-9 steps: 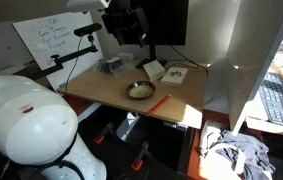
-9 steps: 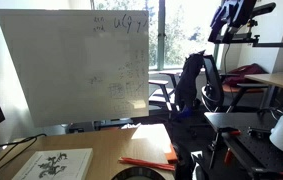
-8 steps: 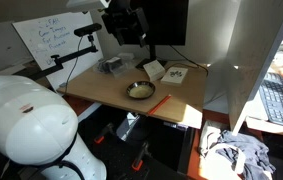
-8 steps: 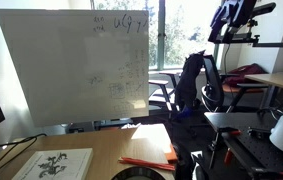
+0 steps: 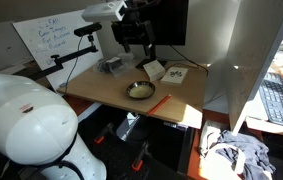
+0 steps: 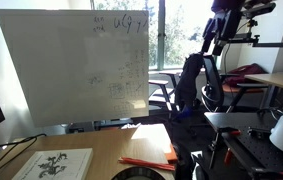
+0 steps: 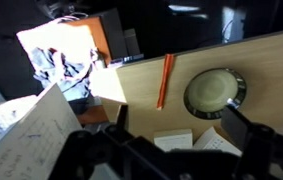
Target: Pick up the red object and place it in the bowl
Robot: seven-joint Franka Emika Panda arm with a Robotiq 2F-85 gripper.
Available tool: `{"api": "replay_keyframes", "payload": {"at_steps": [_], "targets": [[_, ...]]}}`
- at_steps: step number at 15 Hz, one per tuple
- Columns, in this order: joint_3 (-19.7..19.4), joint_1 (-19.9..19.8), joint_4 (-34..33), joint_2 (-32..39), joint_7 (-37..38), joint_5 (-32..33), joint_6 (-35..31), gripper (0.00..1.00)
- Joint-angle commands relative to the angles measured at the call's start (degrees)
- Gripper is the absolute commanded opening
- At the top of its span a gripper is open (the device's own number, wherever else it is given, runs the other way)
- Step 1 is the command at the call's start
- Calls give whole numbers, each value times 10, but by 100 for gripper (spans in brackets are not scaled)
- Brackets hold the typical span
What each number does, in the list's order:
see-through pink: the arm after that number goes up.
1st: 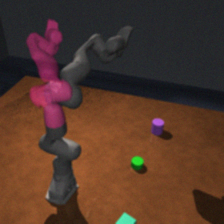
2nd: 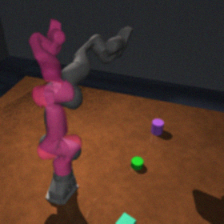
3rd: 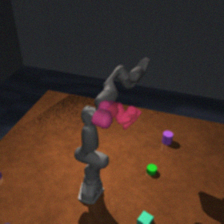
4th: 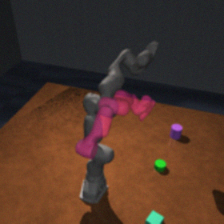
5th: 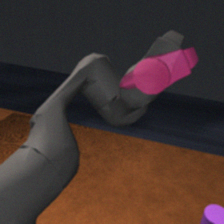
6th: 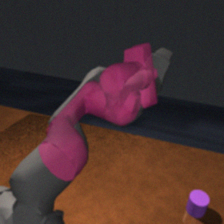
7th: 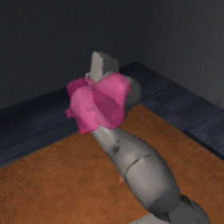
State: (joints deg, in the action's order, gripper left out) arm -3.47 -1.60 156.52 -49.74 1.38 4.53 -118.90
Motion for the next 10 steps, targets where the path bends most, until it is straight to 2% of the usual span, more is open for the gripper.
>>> {"api": "replay_keyframes", "payload": {"at_steps": [1, 6, 9, 10], "targets": [[-15, 5, -29, 121, -15, -23, -77, 100], [-2, 7, -62, 319, -6, -38, -264, 100], [26, 2, -109, 439, 38, -23, -327, 100], [37, -5, -121, 473, 69, 1, -358, 100]]}}
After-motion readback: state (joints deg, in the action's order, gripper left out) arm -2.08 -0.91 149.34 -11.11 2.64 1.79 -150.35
